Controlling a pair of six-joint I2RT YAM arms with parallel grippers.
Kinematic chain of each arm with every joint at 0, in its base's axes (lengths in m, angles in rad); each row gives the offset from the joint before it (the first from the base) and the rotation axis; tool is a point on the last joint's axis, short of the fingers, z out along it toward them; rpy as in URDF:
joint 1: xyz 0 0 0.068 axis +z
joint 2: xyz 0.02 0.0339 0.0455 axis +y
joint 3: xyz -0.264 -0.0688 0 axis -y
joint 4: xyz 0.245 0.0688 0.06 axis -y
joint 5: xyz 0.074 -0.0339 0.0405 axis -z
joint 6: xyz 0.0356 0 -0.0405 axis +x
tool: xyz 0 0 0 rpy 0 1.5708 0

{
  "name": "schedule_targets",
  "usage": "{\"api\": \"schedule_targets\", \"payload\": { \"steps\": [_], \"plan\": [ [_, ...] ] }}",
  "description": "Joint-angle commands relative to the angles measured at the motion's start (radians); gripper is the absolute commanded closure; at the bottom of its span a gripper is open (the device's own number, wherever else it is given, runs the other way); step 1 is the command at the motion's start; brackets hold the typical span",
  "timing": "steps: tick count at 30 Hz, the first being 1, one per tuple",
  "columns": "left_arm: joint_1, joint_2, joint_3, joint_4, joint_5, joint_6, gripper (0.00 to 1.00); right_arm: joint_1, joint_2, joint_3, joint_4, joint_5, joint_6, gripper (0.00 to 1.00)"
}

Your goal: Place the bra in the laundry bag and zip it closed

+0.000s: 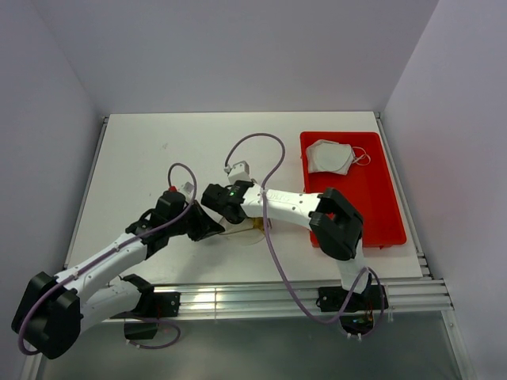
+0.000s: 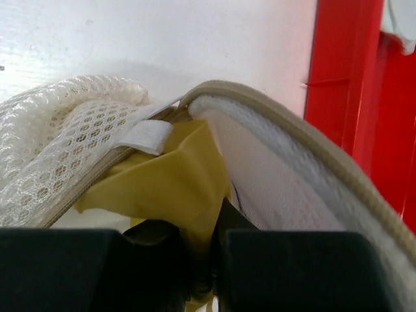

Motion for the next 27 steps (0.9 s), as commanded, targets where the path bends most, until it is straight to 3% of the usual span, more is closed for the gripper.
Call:
{"api": "schedule_targets", "payload": {
  "steps": [1,3,4,7,9,13,19,27],
  "plan": [
    [-0.019,-0.021,-0.014,0.047,-0.042,0.016,1.00,-0.004,0.019,0.090,-0.010,0.000,-0.102,0.96],
    [-0.024,-0.018,-0.024,0.053,-0.046,0.015,1.00,-0.003,0.061,0.158,-0.025,-0.017,-0.116,0.91],
    [-0.024,-0.018,-0.027,0.056,-0.051,0.013,1.00,0.002,0.074,0.179,-0.042,-0.019,-0.120,0.81],
    [-0.024,-0.018,-0.040,0.074,-0.054,0.010,1.00,0.005,0.105,0.237,-0.051,-0.049,-0.129,0.66],
    [-0.022,-0.009,-0.043,0.079,-0.056,0.010,1.00,0.005,0.099,0.260,-0.048,-0.072,-0.136,0.62],
    [-0.024,0.020,-0.049,0.112,-0.051,0.009,1.00,0.011,0.078,0.279,-0.054,-0.091,-0.151,0.42],
    [-0.024,0.057,-0.047,0.136,-0.037,-0.002,1.00,0.017,0.036,0.268,-0.045,-0.134,-0.142,0.37],
    [0.010,0.091,-0.052,0.203,0.024,-0.021,1.00,0.020,-0.183,0.213,-0.014,-0.161,-0.123,0.35]
  ]
}}
